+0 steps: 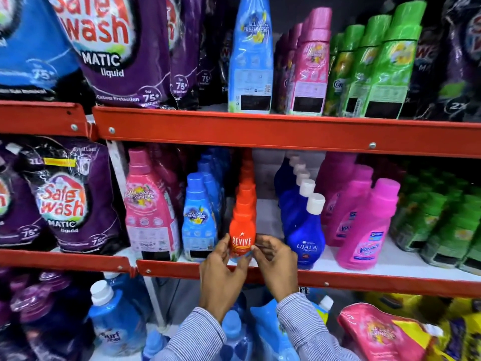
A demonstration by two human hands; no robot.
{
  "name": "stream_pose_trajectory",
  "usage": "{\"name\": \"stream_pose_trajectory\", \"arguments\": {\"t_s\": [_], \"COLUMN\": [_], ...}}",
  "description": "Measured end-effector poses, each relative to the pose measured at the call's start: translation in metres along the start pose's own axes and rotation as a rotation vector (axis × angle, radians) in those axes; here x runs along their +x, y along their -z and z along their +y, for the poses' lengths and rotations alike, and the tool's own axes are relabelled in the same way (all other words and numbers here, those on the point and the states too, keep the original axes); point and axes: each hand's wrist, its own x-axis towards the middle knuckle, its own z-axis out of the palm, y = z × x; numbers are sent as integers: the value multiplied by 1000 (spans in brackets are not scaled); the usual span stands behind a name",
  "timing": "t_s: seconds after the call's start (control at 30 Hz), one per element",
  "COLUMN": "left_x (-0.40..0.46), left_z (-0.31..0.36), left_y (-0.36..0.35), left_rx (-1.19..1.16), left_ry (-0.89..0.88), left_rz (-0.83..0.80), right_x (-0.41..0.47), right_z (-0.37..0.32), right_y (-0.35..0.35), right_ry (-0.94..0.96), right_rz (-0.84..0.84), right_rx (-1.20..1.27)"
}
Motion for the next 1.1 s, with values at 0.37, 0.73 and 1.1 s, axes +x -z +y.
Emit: {"name": "stream_pose_trajectory", "arguments": {"t_s": [0.37, 0.73, 1.1], "left_x": [1, -8, -52], "left_z": [-13, -16, 33], "left_y": [-2, -5, -90], "left_rx": [54, -84, -197], "left_ry": [-45, -60, -359], "left_rz": [23, 98, -61], "right_x": [-2, -17, -33], "right_z": [0, -18, 8], "right_y": [1, 10, 135], "right_ry": [-17, 17, 103], "right_rz": [13, 80, 593], "right_rx": [22, 47, 21]}}
